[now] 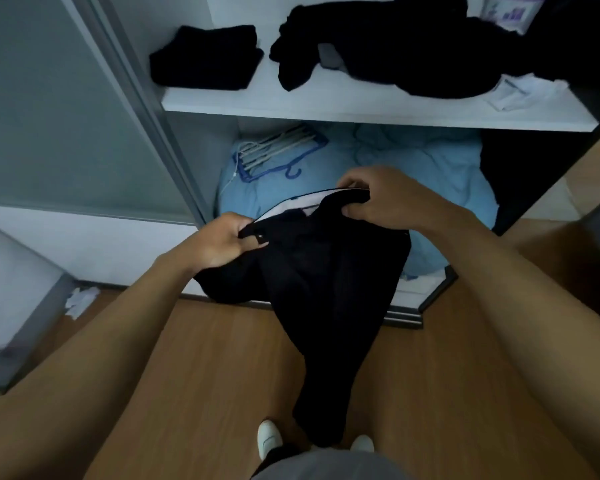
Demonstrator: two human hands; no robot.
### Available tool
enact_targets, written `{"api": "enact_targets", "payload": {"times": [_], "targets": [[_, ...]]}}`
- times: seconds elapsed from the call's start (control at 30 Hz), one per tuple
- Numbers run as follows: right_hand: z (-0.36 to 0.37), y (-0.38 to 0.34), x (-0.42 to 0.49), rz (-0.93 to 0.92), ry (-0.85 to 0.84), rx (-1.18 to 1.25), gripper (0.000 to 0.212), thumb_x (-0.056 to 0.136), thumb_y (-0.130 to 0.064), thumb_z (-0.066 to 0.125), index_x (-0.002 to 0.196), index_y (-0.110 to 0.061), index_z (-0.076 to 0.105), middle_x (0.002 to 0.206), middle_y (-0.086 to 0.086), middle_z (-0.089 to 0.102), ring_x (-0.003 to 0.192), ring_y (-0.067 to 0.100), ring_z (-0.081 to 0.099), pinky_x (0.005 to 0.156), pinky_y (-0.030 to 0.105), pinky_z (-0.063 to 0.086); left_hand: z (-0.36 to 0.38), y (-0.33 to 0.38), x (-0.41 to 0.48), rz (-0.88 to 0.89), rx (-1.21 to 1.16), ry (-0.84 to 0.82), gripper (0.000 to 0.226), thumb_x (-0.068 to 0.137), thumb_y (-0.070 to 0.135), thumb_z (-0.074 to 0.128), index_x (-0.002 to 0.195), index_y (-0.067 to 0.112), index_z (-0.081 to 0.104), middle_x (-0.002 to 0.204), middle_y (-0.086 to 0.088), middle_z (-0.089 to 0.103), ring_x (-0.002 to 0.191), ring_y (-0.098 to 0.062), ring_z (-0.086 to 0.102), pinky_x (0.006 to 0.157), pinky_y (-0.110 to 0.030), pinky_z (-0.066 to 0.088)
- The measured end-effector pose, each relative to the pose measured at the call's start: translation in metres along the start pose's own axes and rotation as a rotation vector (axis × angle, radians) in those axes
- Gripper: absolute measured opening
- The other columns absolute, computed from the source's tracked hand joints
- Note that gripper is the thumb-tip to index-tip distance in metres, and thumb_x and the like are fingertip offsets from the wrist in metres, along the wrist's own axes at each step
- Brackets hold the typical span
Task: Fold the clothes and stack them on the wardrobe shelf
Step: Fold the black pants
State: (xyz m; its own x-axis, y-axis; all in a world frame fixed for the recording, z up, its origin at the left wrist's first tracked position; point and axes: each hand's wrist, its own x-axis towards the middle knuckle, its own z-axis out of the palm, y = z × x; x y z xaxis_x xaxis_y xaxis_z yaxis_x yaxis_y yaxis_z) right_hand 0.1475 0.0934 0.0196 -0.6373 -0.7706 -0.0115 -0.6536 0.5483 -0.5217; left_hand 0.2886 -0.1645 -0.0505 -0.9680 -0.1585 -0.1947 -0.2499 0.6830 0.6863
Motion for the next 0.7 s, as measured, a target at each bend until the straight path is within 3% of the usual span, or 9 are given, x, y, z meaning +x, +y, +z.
{"api": "enact_targets", "payload": {"times": [0.03, 0.13, 0.2, 0.3, 0.4, 0.5, 0.57, 0.63, 0.7], "targets": [[0.003, 0.002, 0.001, 0.006, -0.058, -0.050, 0.028, 0.087, -0.028, 0.071, 0.113, -0.021, 0.062, 0.102, -0.006, 0.059, 0.094, 0.015, 0.057, 0.077, 0.030, 0.043, -0.006, 0.002, 0.001, 0.003, -0.003, 0.016, 0.046, 0.091, 0.023, 0.070, 0.057, 0.019, 0.040, 0.045, 0.016, 0.035, 0.044, 0.000, 0.031, 0.043, -0.015, 0.025], [0.024, 0.004, -0.001, 0.041, -0.192, -0.226, 0.030, 0.085, -0.035, 0.071, 0.105, -0.018, 0.056, 0.098, -0.003, 0.057, 0.093, 0.019, 0.057, 0.071, 0.030, 0.039, -0.019, 0.012, 0.006, 0.021, 0.007, 0.006, 0.048, 0.087, 0.027, 0.075, 0.056, 0.018, 0.040, 0.053, 0.010, 0.036, 0.051, -0.008, 0.034, 0.050, -0.025, 0.028], [0.045, 0.004, -0.003, 0.047, -0.143, -0.258, 0.038, 0.082, -0.035, 0.071, 0.110, -0.017, 0.055, 0.102, -0.001, 0.059, 0.096, 0.021, 0.058, 0.074, 0.032, 0.043, -0.024, 0.021, 0.006, 0.047, 0.010, -0.014, 0.049, 0.082, 0.034, 0.079, 0.053, 0.018, 0.042, 0.054, 0.007, 0.036, 0.051, -0.010, 0.034, 0.049, -0.026, 0.026], [0.074, -0.006, -0.007, -0.031, -0.037, -0.081, 0.064, 0.077, -0.021, 0.069, 0.133, -0.023, 0.038, 0.101, 0.003, 0.063, 0.087, 0.023, 0.062, 0.070, 0.036, 0.050, -0.029, 0.035, 0.003, 0.077, 0.031, 0.001, 0.054, 0.077, 0.042, 0.080, 0.048, 0.019, 0.041, 0.048, 0.012, 0.031, 0.046, -0.006, 0.029, 0.042, -0.022, 0.021], [0.090, -0.018, -0.014, -0.070, 0.068, 0.161, 0.069, 0.072, -0.016, 0.059, 0.129, -0.036, 0.027, 0.099, 0.003, 0.061, 0.074, 0.018, 0.063, 0.059, 0.034, 0.049, -0.036, 0.044, 0.000, 0.083, 0.030, 0.049, 0.055, 0.079, 0.035, 0.080, 0.042, 0.020, 0.042, 0.042, 0.014, 0.030, 0.039, -0.002, 0.028, 0.038, -0.016, 0.020], [0.096, -0.026, -0.017, -0.148, 0.160, 0.318, 0.056, 0.073, -0.024, 0.055, 0.123, -0.037, 0.032, 0.134, 0.001, 0.048, 0.106, 0.025, 0.059, 0.081, 0.043, 0.054, -0.045, 0.046, -0.004, 0.082, 0.028, 0.080, 0.051, 0.080, 0.029, 0.079, 0.043, 0.019, 0.045, 0.042, 0.014, 0.034, 0.040, -0.002, 0.031, 0.039, -0.018, 0.024], [0.098, -0.033, -0.011, -0.205, 0.185, 0.332, 0.048, 0.079, -0.034, 0.059, 0.122, -0.034, 0.038, 0.150, -0.006, 0.032, 0.128, 0.011, 0.044, 0.090, 0.038, 0.047, -0.048, 0.047, -0.008, 0.091, 0.046, 0.061, 0.049, 0.080, 0.023, 0.077, 0.045, 0.018, 0.044, 0.044, 0.013, 0.034, 0.042, -0.004, 0.031, 0.041, -0.020, 0.024], [0.099, -0.042, -0.001, -0.205, 0.253, 0.264, 0.047, 0.083, -0.045, 0.060, 0.124, -0.031, 0.043, 0.153, -0.007, 0.029, 0.131, -0.001, 0.035, 0.089, 0.033, 0.041, -0.047, 0.049, -0.011, 0.114, 0.054, 0.033, 0.046, 0.079, 0.016, 0.074, 0.046, 0.018, 0.041, 0.045, 0.013, 0.032, 0.043, -0.003, 0.030, 0.041, -0.020, 0.023], [0.099, -0.049, 0.008, -0.206, 0.282, 0.174, 0.044, 0.088, -0.046, 0.060, 0.127, -0.025, 0.051, 0.153, -0.005, 0.033, 0.131, 0.008, 0.042, 0.088, 0.034, 0.043, -0.048, 0.051, -0.014, 0.148, 0.061, 0.035, 0.045, 0.078, 0.010, 0.071, 0.047, 0.019, 0.040, 0.045, 0.013, 0.031, 0.043, -0.002, 0.029, 0.041, -0.018, 0.022]]}}
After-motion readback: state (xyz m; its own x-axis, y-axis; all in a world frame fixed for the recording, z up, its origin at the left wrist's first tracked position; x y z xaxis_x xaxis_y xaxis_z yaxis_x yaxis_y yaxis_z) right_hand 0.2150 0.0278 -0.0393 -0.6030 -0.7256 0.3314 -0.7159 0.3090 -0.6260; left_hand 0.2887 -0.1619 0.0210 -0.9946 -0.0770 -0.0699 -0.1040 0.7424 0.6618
